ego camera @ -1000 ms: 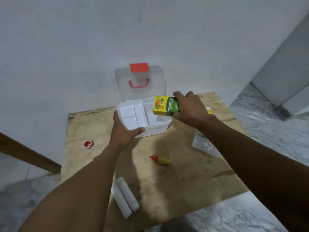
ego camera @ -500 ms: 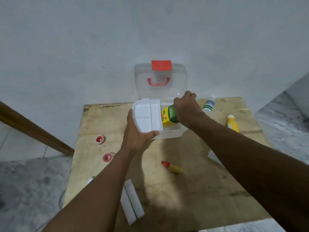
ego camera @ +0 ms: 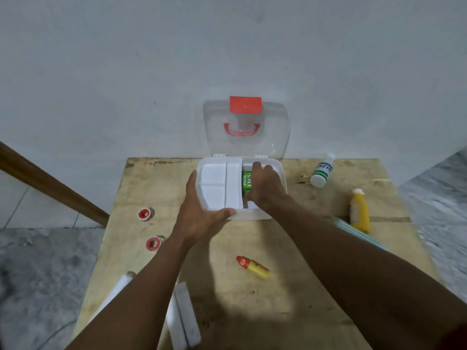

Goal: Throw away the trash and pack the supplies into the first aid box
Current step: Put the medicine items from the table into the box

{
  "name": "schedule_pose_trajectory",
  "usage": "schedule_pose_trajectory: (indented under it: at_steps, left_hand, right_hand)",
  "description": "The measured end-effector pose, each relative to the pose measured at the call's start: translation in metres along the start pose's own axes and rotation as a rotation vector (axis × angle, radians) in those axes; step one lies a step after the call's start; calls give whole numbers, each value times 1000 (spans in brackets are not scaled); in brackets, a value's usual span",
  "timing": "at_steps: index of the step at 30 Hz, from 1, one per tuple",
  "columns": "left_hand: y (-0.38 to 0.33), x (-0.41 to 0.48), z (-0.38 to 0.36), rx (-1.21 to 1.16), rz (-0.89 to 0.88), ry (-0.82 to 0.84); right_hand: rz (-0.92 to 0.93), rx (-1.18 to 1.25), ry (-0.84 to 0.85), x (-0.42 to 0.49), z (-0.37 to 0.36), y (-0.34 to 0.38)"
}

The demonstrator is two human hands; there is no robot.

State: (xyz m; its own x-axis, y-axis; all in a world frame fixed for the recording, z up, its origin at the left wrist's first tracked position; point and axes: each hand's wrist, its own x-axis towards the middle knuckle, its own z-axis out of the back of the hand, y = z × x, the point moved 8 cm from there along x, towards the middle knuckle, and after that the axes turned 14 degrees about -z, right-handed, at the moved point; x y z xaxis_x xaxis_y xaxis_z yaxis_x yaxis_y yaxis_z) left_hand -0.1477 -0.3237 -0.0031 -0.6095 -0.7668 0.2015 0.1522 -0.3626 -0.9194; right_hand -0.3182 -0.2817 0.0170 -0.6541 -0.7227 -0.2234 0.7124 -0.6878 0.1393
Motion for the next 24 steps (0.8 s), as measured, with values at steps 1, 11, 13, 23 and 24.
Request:
schedule_pose_trajectory:
  at_steps: [1,11,13,23,24]
  left_hand:
    - [0,0,0,2,4,-2]
    - [3,-1,1,44,21,-5]
    - [3,0,0,57,19,-5]
    - [-7,-3,3,35,11,4]
    - [-8,-3,4,31,6,3]
  right_hand:
    - [-11,46,18,2,-2,-2]
    - [-7,110,81,15,-16,8]
    - [-1,100,106,15,-19,9]
    - [-76,252,91,1,-6,1]
    - [-74,263,52,-3,-1,-1]
